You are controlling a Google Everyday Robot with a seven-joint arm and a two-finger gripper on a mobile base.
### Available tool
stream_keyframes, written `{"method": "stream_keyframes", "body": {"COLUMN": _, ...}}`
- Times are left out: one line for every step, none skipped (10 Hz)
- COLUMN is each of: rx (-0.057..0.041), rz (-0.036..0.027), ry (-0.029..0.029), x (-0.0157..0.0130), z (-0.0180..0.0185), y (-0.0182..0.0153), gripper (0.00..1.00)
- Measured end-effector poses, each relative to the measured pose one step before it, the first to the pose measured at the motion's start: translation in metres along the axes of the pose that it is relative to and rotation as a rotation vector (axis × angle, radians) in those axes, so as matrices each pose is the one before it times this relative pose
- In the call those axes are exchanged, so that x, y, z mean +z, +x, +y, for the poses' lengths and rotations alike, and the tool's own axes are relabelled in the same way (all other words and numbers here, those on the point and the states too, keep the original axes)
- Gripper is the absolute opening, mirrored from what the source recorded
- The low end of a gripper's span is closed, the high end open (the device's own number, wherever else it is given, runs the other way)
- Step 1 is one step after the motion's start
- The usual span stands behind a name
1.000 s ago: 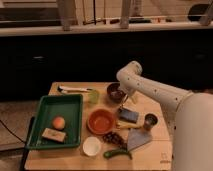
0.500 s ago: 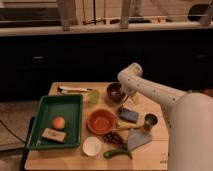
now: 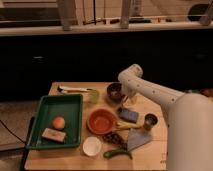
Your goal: Stack bowls on top of each other
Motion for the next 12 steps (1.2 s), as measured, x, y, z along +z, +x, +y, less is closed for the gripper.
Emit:
{"method": "stream_keyframes", "body": {"rx": -0.00197, "rz": -0.01311, "ry": 0.00382, "x": 0.00245, "z": -0.00158, "y": -0.00132, "gripper": 0.34}}
{"method": "stream_keyframes", "body": {"rx": -0.00125, "rz": -0.01514, "ry": -0.00051, "x": 0.00285, "z": -0.00004, "y": -0.00091, "gripper": 0.24}}
{"method": "stream_keyframes", "body": {"rx": 0.00046, "rz": -0.00918, "ry": -0.00684, "x": 0.00144, "z": 0.00256, "y": -0.00106, "gripper": 0.16}}
{"method": "stream_keyframes", "body": {"rx": -0.0033, "rz": -0.00638, "ry": 0.0073, "x": -0.0002, "z": -0.00012, "y": -0.00058, "gripper": 0.03}}
{"method": "stream_keyframes", "body": {"rx": -0.0018, "rz": -0.01103, "ry": 0.01444, "x": -0.00521, "z": 0.00042, "y": -0.00128, "gripper": 0.0}}
{"method": "stream_keyframes", "body": {"rx": -0.00391, "rz": -0.00132, "ry": 0.00439, "x": -0.00191, "z": 0.00022, "y": -0.00037, "gripper": 0.0}}
{"method": "stream_keyframes", "body": {"rx": -0.00729, "rz": -0.00043, "ry": 0.01167, "x": -0.00217, "z": -0.00051, "y": -0.00102, "gripper": 0.0}}
{"method": "stream_keyframes", "body": {"rx": -0.02573, "rz": -0.00288, "ry": 0.02011, "x": -0.00702, "z": 0.00046, "y": -0.00464, "gripper": 0.0}}
{"method": "stream_keyframes", "body": {"rx": -0.02094, "rz": -0.00016, "ry": 0.0147, "x": -0.00861, "z": -0.00027, "y": -0.00305, "gripper": 0.0}}
{"method": "stream_keyframes", "body": {"rx": -0.02437, "rz": -0.00059, "ry": 0.02147, "x": -0.01119, "z": -0.00133, "y": -0.00455, "gripper": 0.0}}
{"method": "stream_keyframes", "body": {"rx": -0.01867, "rz": -0.00164, "ry": 0.01443, "x": -0.00501, "z": -0.00085, "y": -0.00424, "gripper": 0.0}}
{"method": "stream_keyframes", "body": {"rx": -0.01353, "rz": -0.00313, "ry": 0.01021, "x": -0.00332, "z": -0.0008, "y": -0.00335, "gripper": 0.0}}
